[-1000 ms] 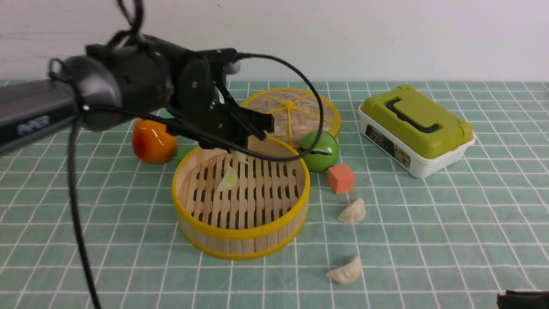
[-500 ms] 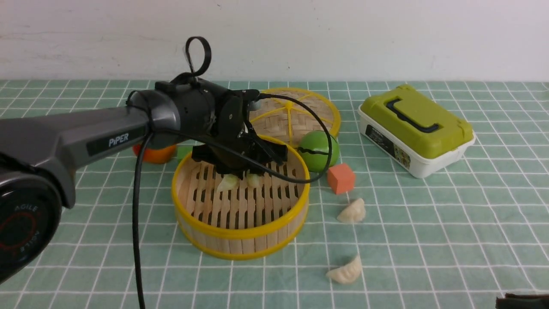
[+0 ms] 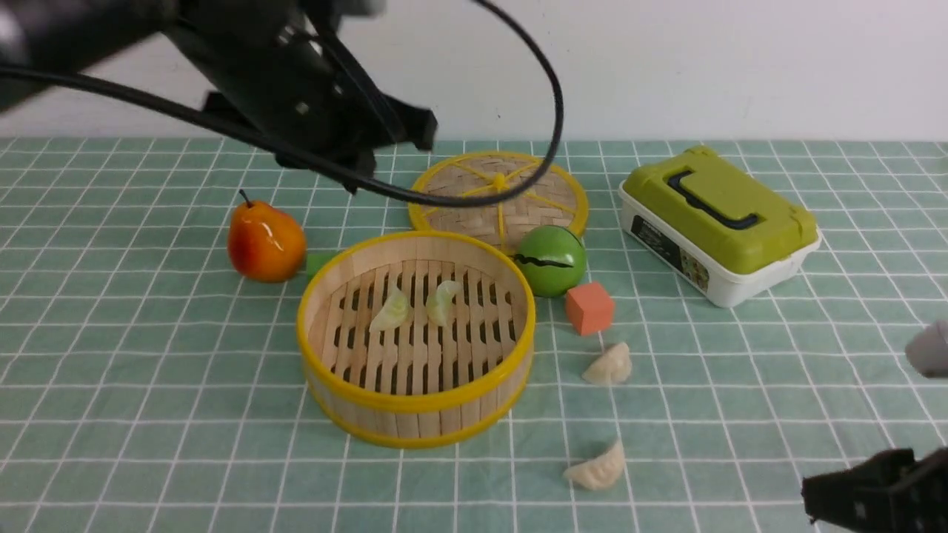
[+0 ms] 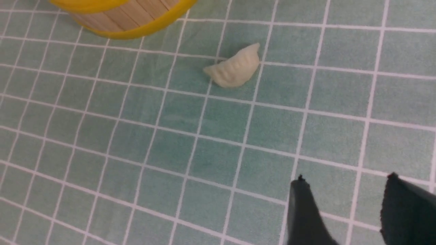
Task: Put the dumplings into the steamer on the table with the blue tablecloth.
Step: 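Reach for and grasp a dumpling lying on the table beside the steamer, then place the dumpling in the bamboo steamer basket with the right gripper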
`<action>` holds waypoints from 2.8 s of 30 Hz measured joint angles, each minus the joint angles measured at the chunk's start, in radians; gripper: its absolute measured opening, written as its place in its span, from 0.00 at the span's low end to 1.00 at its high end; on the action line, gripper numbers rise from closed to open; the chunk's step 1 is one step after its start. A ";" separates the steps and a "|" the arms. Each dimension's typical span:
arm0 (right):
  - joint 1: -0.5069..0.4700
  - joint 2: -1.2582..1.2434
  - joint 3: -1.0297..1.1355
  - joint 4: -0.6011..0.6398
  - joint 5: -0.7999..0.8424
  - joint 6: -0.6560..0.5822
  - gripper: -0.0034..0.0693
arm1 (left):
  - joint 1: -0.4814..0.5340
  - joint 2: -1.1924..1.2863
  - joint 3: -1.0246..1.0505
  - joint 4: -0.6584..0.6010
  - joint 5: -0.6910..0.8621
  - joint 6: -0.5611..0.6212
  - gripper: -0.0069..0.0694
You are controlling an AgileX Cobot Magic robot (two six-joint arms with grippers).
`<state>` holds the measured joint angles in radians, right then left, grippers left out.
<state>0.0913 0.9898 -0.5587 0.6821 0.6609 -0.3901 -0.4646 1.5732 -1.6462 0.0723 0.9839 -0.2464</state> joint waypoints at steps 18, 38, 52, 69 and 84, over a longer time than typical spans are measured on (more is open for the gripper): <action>0.209 0.801 -0.595 -0.087 -0.171 0.218 0.57 | 0.001 -0.916 1.074 0.140 -0.284 -0.171 0.07; 0.264 1.029 -0.781 -0.486 -0.152 0.607 0.48 | 0.001 -1.243 1.299 0.360 -0.546 -0.381 0.07; 0.268 1.017 -0.861 -0.486 0.104 0.390 0.26 | 0.001 -1.243 1.299 0.368 -0.548 -0.381 0.07; 0.466 1.013 -1.284 -0.400 0.179 0.343 0.26 | 0.001 -1.243 1.302 0.368 -0.585 -0.381 0.07; 0.607 1.306 -1.358 -0.440 -0.057 0.449 0.30 | 0.001 -1.243 1.302 0.368 -0.584 -0.381 0.07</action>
<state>0.6979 2.2956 -1.9163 0.2420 0.6041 0.0590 -0.4637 0.3301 -0.3443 0.4399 0.4002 -0.6269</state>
